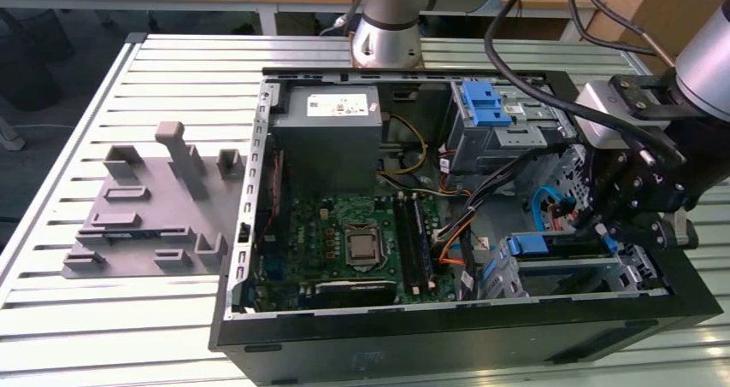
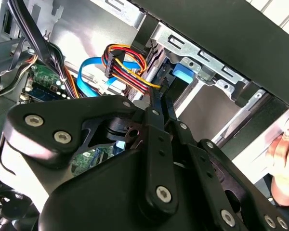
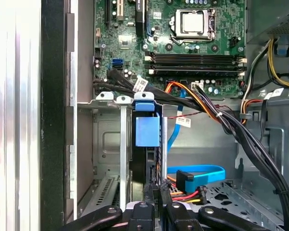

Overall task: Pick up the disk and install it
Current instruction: 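Insert the first disk wire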

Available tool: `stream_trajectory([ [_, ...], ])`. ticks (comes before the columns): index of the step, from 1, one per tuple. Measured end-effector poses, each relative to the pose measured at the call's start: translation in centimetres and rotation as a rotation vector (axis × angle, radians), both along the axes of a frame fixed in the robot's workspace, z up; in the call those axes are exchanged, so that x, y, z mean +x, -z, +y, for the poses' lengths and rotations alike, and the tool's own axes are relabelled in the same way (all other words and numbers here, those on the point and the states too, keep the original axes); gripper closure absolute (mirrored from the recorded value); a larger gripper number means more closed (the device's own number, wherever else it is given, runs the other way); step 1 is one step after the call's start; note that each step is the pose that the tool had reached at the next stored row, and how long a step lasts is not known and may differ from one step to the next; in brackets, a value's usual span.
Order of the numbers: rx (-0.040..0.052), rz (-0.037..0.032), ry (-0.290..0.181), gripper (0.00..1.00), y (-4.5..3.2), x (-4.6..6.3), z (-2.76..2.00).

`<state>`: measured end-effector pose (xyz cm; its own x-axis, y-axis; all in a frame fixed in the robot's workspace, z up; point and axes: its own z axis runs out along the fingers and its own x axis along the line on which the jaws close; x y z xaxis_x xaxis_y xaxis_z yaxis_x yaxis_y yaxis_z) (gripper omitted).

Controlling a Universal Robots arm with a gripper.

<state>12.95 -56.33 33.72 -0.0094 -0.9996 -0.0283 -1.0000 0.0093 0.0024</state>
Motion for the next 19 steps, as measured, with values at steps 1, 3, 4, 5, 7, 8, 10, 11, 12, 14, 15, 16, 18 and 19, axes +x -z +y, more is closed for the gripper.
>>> stream_trajectory([
  [1,0.0001,0.0,-0.001,0.84,0.03,0.0,-0.01],
  [3,0.0002,0.0,-0.002,0.84,0.12,0.0,-0.02],
  [4,0.0001,0.0,-0.003,0.84,0.16,0.0,-0.03],
  [5,0.0001,0.0,-0.004,0.84,0.2,0.0,-0.03],
  [7,-0.0001,0.0,-0.006,0.84,0.26,0.0,-0.04],
  [8,0.0003,0.0,-0.006,0.84,0.31,0.0,-0.03],
  [10,0.0001,0.0,-0.007,0.84,0.37,0.0,-0.04],
  [11,-0.0001,0.0,-0.007,0.84,0.4,0.0,-0.04],
  [12,0.0001,0.0,-0.007,0.84,0.45,0.0,-0.03],
  [14,0.0,0.0002,-0.007,0.84,0.53,0.0,-0.04],
  [15,-0.0002,0.0002,-0.007,0.84,0.53,0.0,-0.04],
  [16,-0.0001,0.0003,-0.007,0.84,0.56,0.0,-0.04],
  [18,0.0002,0.0002,-0.007,0.84,0.63,0.0,-0.03],
  [19,0.0002,0.0003,-0.007,0.84,0.67,0.0,-0.03],
])
